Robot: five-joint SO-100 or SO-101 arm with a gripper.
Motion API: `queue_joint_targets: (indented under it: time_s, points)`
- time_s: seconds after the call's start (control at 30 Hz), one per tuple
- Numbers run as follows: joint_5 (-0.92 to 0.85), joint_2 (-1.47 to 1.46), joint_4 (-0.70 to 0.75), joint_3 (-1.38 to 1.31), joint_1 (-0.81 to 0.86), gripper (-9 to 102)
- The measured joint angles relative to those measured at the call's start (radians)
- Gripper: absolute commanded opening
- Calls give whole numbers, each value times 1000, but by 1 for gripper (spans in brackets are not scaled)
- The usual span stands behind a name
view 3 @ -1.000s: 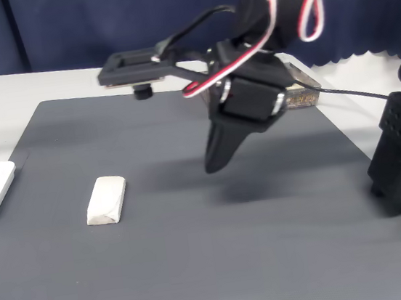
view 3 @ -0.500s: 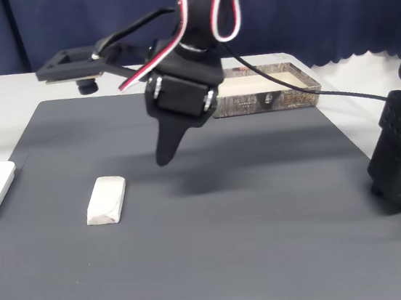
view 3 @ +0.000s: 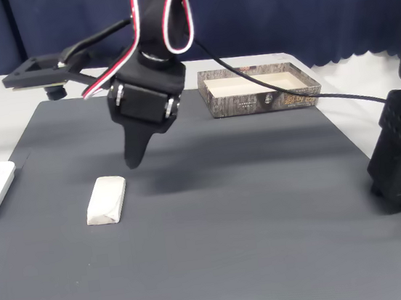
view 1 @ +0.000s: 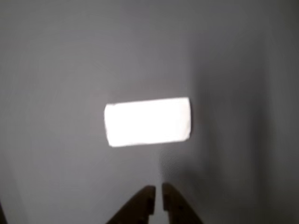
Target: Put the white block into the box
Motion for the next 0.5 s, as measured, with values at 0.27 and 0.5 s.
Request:
queue_joint_targets:
  time_s: [0.27,0.5]
  points:
    - [20,-120,0,-137,6,-2]
    - [37,-218,60,-273,6,-2]
